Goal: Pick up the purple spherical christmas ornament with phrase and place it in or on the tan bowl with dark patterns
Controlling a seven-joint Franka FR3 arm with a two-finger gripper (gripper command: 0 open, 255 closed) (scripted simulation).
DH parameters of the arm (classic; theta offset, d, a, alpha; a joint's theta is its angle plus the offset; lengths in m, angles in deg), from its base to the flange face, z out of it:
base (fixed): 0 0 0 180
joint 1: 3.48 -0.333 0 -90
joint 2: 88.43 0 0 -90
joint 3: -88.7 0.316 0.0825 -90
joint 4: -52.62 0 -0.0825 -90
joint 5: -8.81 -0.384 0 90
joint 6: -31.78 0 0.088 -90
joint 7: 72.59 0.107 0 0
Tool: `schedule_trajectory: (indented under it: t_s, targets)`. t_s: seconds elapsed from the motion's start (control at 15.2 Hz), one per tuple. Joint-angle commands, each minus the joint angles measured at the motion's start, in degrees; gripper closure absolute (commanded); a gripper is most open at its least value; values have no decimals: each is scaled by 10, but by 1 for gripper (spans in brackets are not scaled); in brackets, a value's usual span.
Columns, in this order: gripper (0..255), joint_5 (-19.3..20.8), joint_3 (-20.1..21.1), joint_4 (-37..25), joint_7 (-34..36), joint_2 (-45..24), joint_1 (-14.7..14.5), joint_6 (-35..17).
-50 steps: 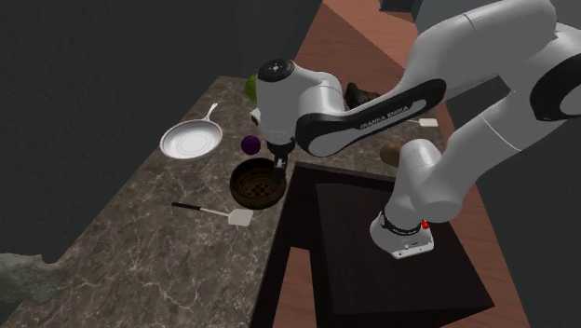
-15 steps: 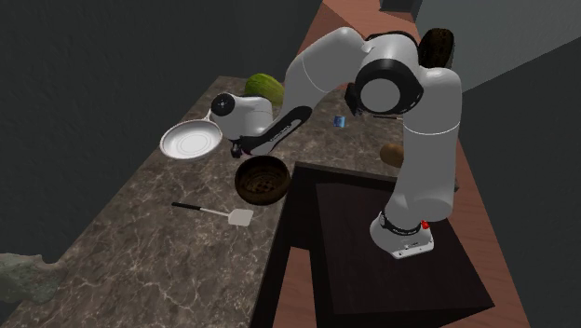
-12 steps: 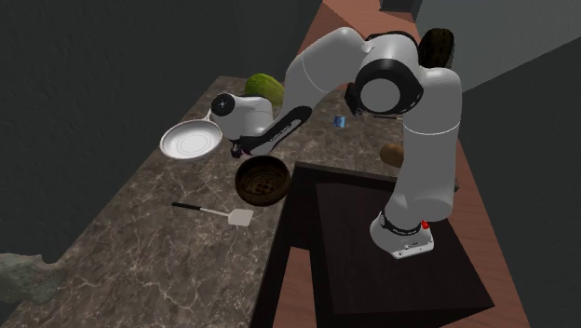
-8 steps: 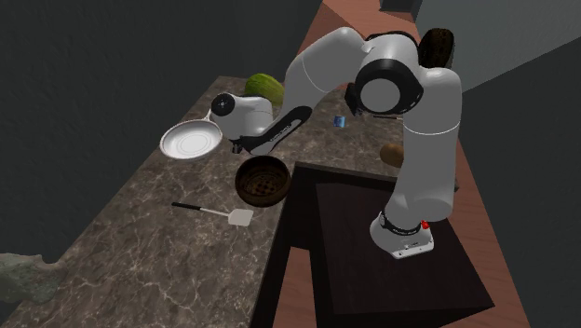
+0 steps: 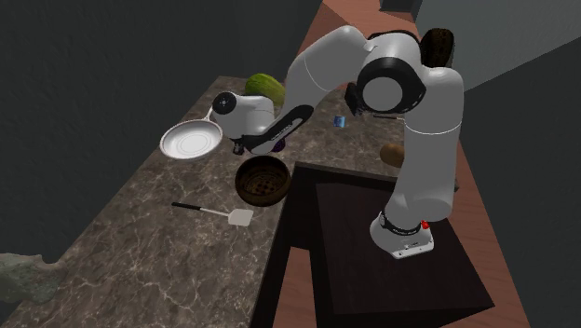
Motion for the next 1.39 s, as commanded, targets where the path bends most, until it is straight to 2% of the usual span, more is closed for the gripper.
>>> schedule_trajectory:
  t_s: [0.0, 0.33, 0.59, 1.06, 1.32]
  targets:
    - [0, -18, 7, 28, -44, 28, 10, 10]
    - [0, -83, 18, 97, -198, 115, 42, 61]
    - [0, -125, 12, 125, -315, 173, 57, 120]
    - [0, -109, 2, 139, -306, 139, 66, 70]
    - [0, -108, 2, 140, -305, 136, 67, 66]
